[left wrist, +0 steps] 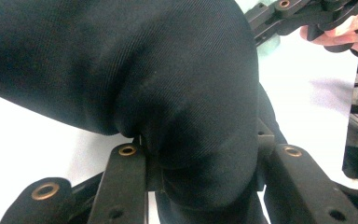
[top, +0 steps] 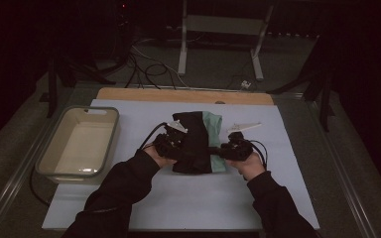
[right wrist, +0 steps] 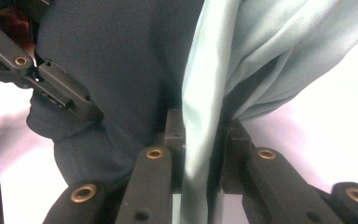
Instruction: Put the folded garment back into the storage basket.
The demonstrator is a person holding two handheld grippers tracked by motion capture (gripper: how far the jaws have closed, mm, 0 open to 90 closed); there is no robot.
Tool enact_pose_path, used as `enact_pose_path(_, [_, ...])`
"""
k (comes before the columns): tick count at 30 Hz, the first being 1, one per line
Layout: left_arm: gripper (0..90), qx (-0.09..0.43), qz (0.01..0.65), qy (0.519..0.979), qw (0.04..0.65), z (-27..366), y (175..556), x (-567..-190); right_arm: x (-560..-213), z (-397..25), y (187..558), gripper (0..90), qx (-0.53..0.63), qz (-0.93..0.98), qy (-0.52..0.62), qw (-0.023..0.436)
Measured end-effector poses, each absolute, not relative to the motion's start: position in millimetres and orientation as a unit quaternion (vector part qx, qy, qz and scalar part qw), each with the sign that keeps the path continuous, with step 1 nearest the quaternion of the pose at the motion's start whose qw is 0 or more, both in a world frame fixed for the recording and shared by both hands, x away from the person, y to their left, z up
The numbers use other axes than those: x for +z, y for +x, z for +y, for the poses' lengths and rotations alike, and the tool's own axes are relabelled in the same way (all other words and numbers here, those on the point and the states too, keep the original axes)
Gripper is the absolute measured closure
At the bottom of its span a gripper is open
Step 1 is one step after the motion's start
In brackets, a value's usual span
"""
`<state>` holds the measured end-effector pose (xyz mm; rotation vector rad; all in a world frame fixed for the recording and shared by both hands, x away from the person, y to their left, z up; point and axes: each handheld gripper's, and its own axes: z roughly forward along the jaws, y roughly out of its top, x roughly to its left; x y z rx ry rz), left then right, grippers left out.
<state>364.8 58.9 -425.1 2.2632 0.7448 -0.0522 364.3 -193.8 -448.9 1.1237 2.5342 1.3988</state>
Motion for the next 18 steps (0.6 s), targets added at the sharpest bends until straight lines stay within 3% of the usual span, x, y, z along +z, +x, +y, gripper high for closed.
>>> enact_pose_path(18, [62.5,0.009,0.312,0.878,0.363,110,361,-402,-431,-141,375,77.6,0.464,0.821,0.332,0.017])
